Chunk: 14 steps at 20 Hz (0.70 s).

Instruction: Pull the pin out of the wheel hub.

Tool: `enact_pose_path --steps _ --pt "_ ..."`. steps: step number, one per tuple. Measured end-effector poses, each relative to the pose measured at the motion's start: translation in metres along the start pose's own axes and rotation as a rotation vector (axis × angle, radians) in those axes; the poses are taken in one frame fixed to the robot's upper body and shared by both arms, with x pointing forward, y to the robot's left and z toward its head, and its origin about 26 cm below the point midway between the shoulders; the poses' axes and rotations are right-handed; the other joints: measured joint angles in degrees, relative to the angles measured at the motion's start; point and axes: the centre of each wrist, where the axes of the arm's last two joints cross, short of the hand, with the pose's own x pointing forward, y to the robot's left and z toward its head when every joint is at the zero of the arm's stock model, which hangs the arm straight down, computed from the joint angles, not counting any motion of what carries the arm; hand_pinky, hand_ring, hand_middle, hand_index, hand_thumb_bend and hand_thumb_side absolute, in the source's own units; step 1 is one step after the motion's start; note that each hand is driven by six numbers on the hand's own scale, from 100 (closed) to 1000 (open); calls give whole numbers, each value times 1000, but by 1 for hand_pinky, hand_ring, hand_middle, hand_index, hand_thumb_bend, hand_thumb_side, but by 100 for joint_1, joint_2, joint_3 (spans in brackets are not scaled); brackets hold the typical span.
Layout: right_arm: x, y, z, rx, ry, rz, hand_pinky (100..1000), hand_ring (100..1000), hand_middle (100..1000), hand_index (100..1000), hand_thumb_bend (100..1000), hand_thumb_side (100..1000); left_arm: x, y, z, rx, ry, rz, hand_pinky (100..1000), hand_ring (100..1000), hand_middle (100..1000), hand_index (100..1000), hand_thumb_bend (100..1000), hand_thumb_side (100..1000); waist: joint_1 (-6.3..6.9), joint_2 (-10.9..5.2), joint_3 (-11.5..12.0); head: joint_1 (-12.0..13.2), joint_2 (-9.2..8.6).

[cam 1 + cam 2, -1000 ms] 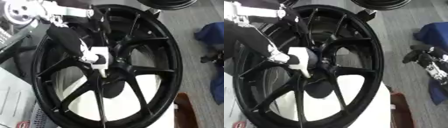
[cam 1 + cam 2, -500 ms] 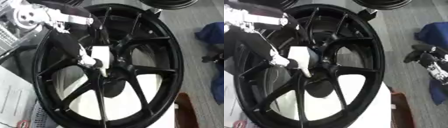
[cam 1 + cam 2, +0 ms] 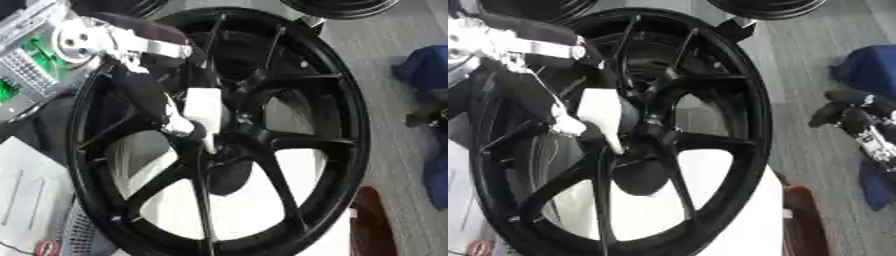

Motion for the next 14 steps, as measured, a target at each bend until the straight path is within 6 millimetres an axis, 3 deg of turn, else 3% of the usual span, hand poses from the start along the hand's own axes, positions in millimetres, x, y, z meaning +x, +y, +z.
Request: enact_pose_path --steps 7,10,11,13,14 --pt "0 0 -1 0 -2 0 811 654 623 806 100 587 6 2 2 21 -20 6 754 683 539 721 357 362 -1 0 -7 16 0" --pt "0 0 -1 0 -2 1 811 654 623 807 100 589 11 2 10 52 -34 6 718 627 463 621 219 239 0 5 -7 16 1" --pt "0 0 -1 0 -1 2 811 654 623 807 100 589 11 2 15 66 -35 9 718 627 463 621 219 239 1 10 -6 16 2" --pt "0 0 -1 0 0 3 812 655 623 807 100 590 12 5 26 104 -34 19 696 581 376 511 216 102 2 13 -6 16 2" --pt "0 0 -1 0 0 4 812 655 623 807 100 589 12 5 32 123 -32 24 693 572 358 487 225 100 4 13 -6 15 2"
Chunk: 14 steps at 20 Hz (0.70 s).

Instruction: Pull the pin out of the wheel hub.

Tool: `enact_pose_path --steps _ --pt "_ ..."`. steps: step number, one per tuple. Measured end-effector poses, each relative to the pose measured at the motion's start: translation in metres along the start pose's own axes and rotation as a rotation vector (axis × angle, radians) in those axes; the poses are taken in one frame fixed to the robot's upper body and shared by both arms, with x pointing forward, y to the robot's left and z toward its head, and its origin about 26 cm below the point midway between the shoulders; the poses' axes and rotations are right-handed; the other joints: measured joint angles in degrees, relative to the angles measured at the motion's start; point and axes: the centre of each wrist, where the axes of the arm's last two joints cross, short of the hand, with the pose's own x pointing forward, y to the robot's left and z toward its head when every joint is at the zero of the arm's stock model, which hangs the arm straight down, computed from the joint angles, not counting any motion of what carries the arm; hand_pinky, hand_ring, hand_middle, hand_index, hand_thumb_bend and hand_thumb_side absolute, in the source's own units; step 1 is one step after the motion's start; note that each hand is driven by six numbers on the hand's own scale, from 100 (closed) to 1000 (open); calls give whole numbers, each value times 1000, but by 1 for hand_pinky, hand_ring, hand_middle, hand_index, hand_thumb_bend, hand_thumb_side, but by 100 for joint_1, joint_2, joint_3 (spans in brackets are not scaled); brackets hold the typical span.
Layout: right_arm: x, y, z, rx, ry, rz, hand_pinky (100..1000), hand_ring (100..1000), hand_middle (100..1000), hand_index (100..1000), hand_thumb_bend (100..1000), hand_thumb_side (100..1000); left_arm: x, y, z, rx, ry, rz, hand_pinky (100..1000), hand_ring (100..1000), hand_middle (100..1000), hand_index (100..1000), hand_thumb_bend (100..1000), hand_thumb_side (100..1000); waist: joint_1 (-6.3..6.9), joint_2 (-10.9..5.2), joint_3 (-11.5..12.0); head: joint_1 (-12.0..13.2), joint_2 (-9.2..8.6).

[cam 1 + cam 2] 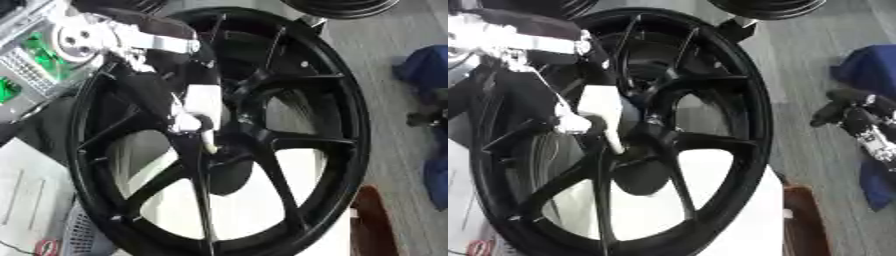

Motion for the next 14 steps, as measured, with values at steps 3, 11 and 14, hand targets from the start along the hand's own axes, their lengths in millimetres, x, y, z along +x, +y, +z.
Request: enact_pose_path --steps 3,11,14 --pt "0 0 0 0 0 0 812 655 623 807 100 587 -1 3 13 48 16 11 693 559 329 449 230 100 6 0 -1 -7 0" --pt "0 0 0 -3 1 0 812 655 623 808 100 588 -3 27 68 270 57 30 684 527 277 399 180 100 27 0 49 -84 1" --pt "0 -1 1 -11 2 3 813 655 622 808 100 586 -22 35 91 410 117 89 674 523 271 402 139 107 39 0 85 -125 3"
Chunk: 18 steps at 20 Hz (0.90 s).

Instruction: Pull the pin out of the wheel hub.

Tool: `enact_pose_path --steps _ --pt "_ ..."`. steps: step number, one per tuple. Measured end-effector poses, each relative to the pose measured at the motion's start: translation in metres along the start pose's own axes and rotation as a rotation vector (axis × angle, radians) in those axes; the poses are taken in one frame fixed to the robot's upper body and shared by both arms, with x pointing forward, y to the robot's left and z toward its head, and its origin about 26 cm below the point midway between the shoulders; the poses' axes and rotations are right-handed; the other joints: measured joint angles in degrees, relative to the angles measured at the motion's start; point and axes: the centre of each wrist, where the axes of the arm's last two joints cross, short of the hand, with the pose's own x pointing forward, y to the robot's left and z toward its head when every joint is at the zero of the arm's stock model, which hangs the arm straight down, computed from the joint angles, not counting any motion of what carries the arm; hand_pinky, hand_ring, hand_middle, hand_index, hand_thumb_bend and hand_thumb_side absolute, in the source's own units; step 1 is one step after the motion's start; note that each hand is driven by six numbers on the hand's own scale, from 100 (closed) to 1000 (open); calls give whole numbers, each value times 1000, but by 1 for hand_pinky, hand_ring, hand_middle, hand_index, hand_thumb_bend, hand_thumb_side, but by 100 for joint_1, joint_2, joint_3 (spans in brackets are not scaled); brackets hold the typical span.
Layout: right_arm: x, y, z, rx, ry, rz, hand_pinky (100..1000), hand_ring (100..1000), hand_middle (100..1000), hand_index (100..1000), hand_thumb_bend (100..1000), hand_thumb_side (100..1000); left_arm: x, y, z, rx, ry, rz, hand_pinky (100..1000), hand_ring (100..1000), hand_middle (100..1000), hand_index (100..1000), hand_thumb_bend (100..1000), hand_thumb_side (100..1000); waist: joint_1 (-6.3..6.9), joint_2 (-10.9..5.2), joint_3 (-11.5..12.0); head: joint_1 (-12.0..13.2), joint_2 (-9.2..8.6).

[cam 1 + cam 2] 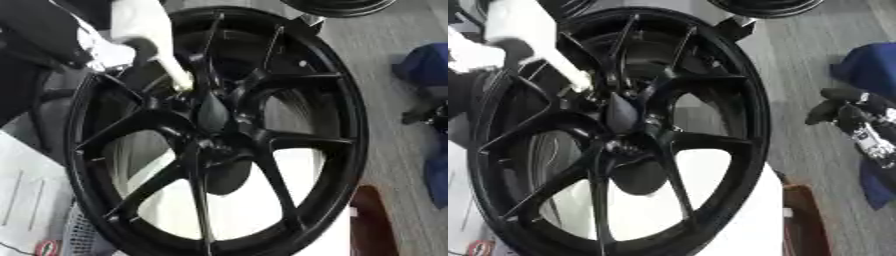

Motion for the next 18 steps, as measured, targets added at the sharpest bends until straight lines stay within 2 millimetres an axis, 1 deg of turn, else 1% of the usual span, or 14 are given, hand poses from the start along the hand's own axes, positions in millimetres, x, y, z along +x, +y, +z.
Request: enact_pose_path --steps 1,3,6,9,11,12,13,14,15,17,18 --pt "0 0 0 -1 0 0 813 655 622 808 100 586 -12 5 5 48 38 29 673 522 271 404 132 107 6 0 12 -14 1" --pt "0 0 0 -5 2 1 813 655 622 808 100 585 -42 13 15 140 137 95 668 521 271 410 102 109 20 2 26 -50 1" --pt "0 -2 1 -15 1 6 813 656 622 808 100 581 -96 16 34 277 315 200 663 522 279 428 100 112 5 17 39 -72 1" --pt "1 -3 1 -25 -4 11 812 656 622 808 100 579 -143 7 53 394 465 294 660 525 291 448 100 112 -46 53 37 -77 -1" --pt "1 -4 2 -34 -8 15 812 655 623 808 100 577 -166 0 66 468 537 344 662 532 310 472 100 114 -68 59 34 -62 -2" --pt "1 -4 2 -37 -10 16 812 655 623 808 100 577 -177 -6 72 501 565 372 663 538 323 488 100 137 -78 65 34 -52 -2" --pt "2 -5 2 -41 -13 17 812 655 622 808 100 578 -186 -12 78 528 587 402 668 556 354 523 100 224 -86 74 37 -48 -4" --pt "2 -5 1 -45 -16 18 812 655 622 808 100 578 -194 -20 82 552 603 436 681 590 406 582 100 314 -99 79 39 -43 -5" --pt "2 -6 1 -48 -18 19 812 655 622 807 100 577 -201 -28 86 574 614 472 727 707 553 733 123 440 -116 81 40 -27 -6" --pt "2 -6 1 -52 -21 18 813 655 623 808 100 577 -211 -43 90 613 620 539 770 804 686 828 274 626 -153 82 40 10 -15" --pt "2 -5 0 -53 -24 16 813 655 623 808 100 577 -215 -51 92 624 621 568 773 807 692 831 284 639 -166 83 37 26 -31"
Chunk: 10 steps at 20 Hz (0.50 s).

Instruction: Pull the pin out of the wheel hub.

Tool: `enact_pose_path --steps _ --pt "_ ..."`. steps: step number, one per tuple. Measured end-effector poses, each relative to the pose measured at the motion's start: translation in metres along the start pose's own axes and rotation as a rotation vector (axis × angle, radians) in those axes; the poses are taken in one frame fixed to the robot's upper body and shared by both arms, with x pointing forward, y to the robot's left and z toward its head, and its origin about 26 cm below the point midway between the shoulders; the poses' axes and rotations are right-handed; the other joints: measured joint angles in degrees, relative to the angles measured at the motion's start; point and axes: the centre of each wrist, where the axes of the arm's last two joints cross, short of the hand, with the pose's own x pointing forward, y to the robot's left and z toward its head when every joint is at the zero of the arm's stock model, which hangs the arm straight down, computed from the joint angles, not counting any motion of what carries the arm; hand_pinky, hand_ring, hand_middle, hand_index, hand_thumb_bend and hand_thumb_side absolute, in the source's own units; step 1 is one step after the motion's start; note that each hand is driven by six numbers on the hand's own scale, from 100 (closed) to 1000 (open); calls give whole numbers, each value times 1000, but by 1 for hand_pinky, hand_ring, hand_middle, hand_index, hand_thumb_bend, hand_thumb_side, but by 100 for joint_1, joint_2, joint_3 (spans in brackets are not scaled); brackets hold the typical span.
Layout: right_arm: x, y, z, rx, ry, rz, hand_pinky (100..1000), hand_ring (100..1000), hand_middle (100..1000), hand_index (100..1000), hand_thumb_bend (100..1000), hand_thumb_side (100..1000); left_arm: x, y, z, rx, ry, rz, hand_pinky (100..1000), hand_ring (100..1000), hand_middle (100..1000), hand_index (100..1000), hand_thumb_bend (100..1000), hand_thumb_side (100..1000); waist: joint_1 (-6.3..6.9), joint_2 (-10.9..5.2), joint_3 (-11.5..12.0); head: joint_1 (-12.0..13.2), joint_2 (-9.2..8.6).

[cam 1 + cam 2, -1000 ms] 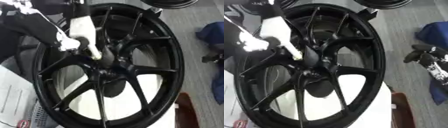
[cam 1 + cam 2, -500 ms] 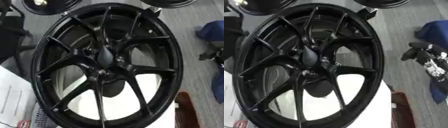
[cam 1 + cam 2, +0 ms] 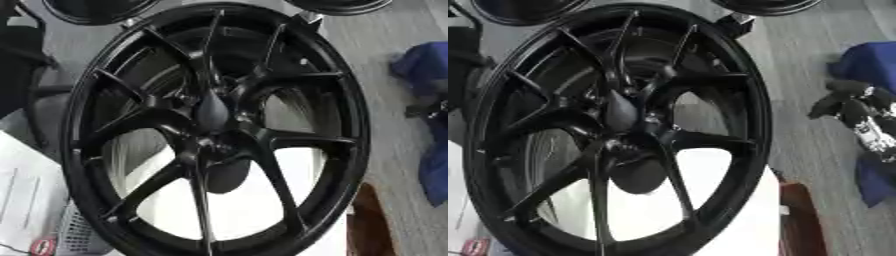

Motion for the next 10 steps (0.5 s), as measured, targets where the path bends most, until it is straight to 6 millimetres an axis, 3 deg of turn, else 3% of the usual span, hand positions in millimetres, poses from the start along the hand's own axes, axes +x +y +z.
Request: enact_pose_path --steps 1,4,10 --pt "0 0 0 -2 -1 -3 813 655 623 808 100 578 -8 -3 1 1 7 25 779 813 704 842 345 726 -13 1 -1 12 -22" --pt "-1 1 0 -3 -3 -7 812 655 622 808 100 583 -21 -12 4 3 2 78 780 811 701 836 421 798 -35 7 -14 30 -33" --pt "-1 2 0 -6 -4 -13 813 655 623 809 100 581 -25 -22 7 10 -39 124 752 767 638 779 291 775 -55 11 -23 74 -52"
